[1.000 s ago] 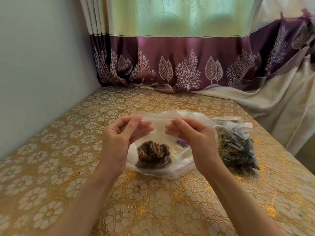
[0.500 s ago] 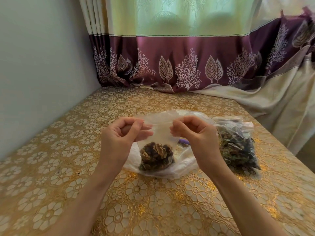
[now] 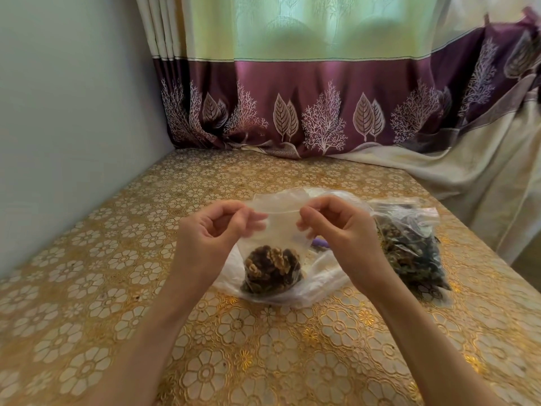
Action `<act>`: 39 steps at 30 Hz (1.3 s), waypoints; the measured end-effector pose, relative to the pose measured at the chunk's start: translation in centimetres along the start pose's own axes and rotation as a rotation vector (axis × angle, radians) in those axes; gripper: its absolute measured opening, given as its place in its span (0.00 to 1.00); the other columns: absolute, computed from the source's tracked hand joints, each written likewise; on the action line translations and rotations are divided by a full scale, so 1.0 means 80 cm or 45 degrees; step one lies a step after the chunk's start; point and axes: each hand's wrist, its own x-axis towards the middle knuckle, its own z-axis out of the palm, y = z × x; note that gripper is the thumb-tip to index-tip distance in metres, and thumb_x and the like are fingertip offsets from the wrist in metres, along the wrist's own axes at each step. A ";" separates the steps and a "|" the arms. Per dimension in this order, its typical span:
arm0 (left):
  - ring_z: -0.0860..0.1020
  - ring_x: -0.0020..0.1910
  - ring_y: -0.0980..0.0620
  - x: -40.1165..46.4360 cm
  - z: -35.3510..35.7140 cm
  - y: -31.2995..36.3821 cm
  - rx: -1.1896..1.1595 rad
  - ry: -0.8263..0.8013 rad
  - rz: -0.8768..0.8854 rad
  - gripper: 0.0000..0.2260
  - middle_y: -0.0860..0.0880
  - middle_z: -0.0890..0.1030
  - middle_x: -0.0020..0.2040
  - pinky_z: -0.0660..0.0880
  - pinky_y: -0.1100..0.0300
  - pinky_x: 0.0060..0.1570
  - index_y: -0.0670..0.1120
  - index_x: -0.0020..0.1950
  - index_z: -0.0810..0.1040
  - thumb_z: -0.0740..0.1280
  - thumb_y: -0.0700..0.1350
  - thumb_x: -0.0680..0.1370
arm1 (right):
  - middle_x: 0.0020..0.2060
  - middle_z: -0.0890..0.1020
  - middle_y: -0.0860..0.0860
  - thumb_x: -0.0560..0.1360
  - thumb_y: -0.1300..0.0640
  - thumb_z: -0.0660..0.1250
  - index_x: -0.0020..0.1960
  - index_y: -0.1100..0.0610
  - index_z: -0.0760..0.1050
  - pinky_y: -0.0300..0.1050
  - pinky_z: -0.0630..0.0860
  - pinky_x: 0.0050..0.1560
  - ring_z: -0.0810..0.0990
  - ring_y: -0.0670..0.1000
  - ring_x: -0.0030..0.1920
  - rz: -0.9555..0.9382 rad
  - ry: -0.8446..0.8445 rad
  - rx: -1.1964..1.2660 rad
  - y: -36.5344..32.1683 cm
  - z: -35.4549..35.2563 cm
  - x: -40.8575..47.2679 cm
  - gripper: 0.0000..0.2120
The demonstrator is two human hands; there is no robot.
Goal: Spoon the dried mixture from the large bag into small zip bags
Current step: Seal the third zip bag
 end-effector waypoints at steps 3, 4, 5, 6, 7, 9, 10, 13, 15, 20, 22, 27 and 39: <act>0.84 0.40 0.53 -0.001 0.000 0.001 0.045 -0.038 0.013 0.07 0.51 0.85 0.41 0.78 0.68 0.40 0.43 0.47 0.80 0.63 0.35 0.77 | 0.35 0.82 0.47 0.75 0.61 0.66 0.43 0.53 0.79 0.38 0.76 0.42 0.80 0.43 0.38 -0.037 -0.072 -0.051 -0.001 0.002 -0.001 0.05; 0.84 0.40 0.54 -0.001 0.000 0.001 0.054 -0.043 0.018 0.06 0.51 0.85 0.41 0.77 0.68 0.40 0.43 0.48 0.80 0.64 0.35 0.76 | 0.35 0.82 0.46 0.74 0.61 0.66 0.43 0.52 0.79 0.39 0.76 0.42 0.80 0.44 0.38 -0.044 -0.076 -0.061 -0.001 0.003 -0.001 0.06; 0.83 0.39 0.54 -0.001 0.001 0.001 0.055 -0.046 0.021 0.05 0.51 0.85 0.40 0.77 0.69 0.39 0.42 0.48 0.80 0.66 0.36 0.75 | 0.35 0.82 0.46 0.74 0.61 0.67 0.43 0.51 0.79 0.41 0.77 0.43 0.80 0.45 0.39 -0.048 -0.072 -0.068 -0.001 0.003 -0.001 0.06; 0.83 0.39 0.55 -0.001 0.002 0.002 0.055 -0.044 0.023 0.04 0.51 0.85 0.40 0.77 0.69 0.39 0.42 0.48 0.80 0.67 0.38 0.74 | 0.35 0.82 0.46 0.73 0.61 0.67 0.42 0.51 0.79 0.44 0.77 0.43 0.81 0.48 0.39 -0.055 -0.065 -0.075 -0.002 0.004 -0.002 0.06; 0.83 0.39 0.55 -0.001 0.002 0.003 0.054 -0.040 0.021 0.05 0.52 0.85 0.40 0.76 0.70 0.39 0.42 0.47 0.80 0.68 0.39 0.73 | 0.36 0.82 0.47 0.73 0.61 0.68 0.42 0.51 0.79 0.47 0.78 0.44 0.81 0.51 0.39 -0.064 -0.054 -0.081 -0.003 0.004 -0.002 0.06; 0.83 0.39 0.56 -0.001 0.003 0.003 0.049 -0.036 0.013 0.05 0.52 0.85 0.39 0.76 0.71 0.40 0.42 0.46 0.80 0.68 0.40 0.72 | 0.36 0.82 0.50 0.73 0.62 0.68 0.42 0.52 0.79 0.51 0.77 0.44 0.80 0.56 0.41 -0.082 -0.029 -0.083 -0.004 0.004 -0.002 0.05; 0.83 0.39 0.56 -0.001 0.004 0.004 0.043 -0.038 0.010 0.04 0.52 0.85 0.39 0.76 0.71 0.40 0.42 0.46 0.80 0.68 0.40 0.72 | 0.36 0.82 0.52 0.73 0.62 0.68 0.42 0.54 0.79 0.52 0.77 0.45 0.80 0.58 0.41 -0.086 -0.016 -0.080 -0.005 0.005 -0.003 0.05; 0.83 0.39 0.55 -0.002 0.004 0.007 0.018 -0.062 0.007 0.05 0.51 0.85 0.39 0.76 0.69 0.40 0.42 0.46 0.80 0.67 0.42 0.73 | 0.38 0.82 0.57 0.73 0.63 0.69 0.41 0.55 0.79 0.57 0.76 0.45 0.78 0.63 0.42 -0.088 0.017 -0.077 -0.006 0.005 -0.003 0.04; 0.83 0.39 0.53 -0.002 0.002 0.008 0.012 -0.077 0.014 0.06 0.50 0.85 0.39 0.77 0.68 0.41 0.42 0.46 0.80 0.67 0.42 0.72 | 0.38 0.82 0.57 0.73 0.62 0.69 0.41 0.54 0.79 0.58 0.75 0.44 0.78 0.65 0.42 -0.104 0.018 -0.098 -0.007 0.005 -0.004 0.05; 0.83 0.42 0.55 -0.002 0.005 0.007 0.093 -0.138 0.027 0.07 0.52 0.85 0.41 0.77 0.68 0.42 0.45 0.47 0.80 0.65 0.36 0.75 | 0.36 0.82 0.48 0.74 0.64 0.67 0.43 0.49 0.78 0.52 0.75 0.39 0.79 0.59 0.40 -0.136 -0.050 -0.160 -0.008 0.011 -0.006 0.10; 0.83 0.41 0.57 -0.004 0.008 0.008 0.133 -0.151 0.035 0.04 0.55 0.85 0.41 0.77 0.69 0.40 0.47 0.46 0.80 0.67 0.39 0.74 | 0.37 0.81 0.44 0.74 0.64 0.67 0.43 0.49 0.78 0.41 0.77 0.40 0.80 0.46 0.38 -0.156 -0.079 -0.206 -0.008 0.013 -0.006 0.10; 0.83 0.39 0.58 -0.005 0.010 0.009 0.164 -0.135 0.037 0.04 0.55 0.84 0.40 0.76 0.70 0.39 0.48 0.44 0.79 0.67 0.46 0.71 | 0.36 0.81 0.44 0.73 0.64 0.68 0.42 0.51 0.78 0.34 0.74 0.40 0.78 0.40 0.36 -0.182 -0.057 -0.230 -0.006 0.015 -0.006 0.09; 0.82 0.40 0.60 -0.007 0.015 0.011 0.295 -0.170 0.166 0.04 0.57 0.84 0.40 0.77 0.69 0.42 0.51 0.46 0.80 0.69 0.44 0.72 | 0.36 0.79 0.46 0.73 0.67 0.68 0.45 0.62 0.78 0.26 0.70 0.39 0.77 0.35 0.36 -0.295 -0.093 -0.281 -0.001 0.021 -0.008 0.02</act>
